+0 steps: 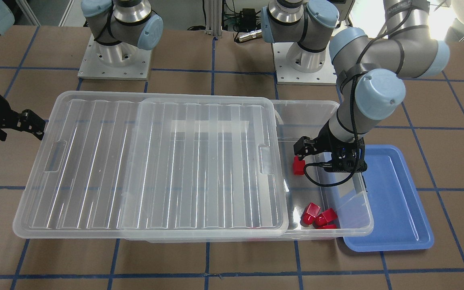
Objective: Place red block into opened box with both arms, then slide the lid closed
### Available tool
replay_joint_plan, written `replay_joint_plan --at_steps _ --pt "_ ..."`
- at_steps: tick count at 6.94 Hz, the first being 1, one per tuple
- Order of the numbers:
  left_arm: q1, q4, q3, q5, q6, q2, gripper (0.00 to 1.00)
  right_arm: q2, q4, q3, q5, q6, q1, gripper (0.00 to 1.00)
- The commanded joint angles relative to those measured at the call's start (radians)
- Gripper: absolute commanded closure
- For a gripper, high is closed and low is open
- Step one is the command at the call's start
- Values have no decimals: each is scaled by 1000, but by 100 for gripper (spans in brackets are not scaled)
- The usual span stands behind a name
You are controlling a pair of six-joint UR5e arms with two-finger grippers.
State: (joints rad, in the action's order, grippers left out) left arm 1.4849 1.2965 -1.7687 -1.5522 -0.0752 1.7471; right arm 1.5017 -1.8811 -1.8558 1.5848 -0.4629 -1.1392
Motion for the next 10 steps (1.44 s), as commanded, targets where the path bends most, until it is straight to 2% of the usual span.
replay_joint_plan --at_steps 1,3,6,8,10 --pt "6 209 145 1 0 -95 0 -8 2 -12 -41 29 -22 0" --pt "14 282 169 1 3 -170 0 -8 -19 -29 -46 106 -89 0" --pt "35 288 158 4 3 -224 0 -27 -77 -29 -45 242 -250 0" --pt "46 277 154 -11 3 -209 0 -34 -105 -23 -45 322 -330 0" --pt "77 279 164 -12 9 -205 0 -37 -110 -22 -46 326 -333 0"
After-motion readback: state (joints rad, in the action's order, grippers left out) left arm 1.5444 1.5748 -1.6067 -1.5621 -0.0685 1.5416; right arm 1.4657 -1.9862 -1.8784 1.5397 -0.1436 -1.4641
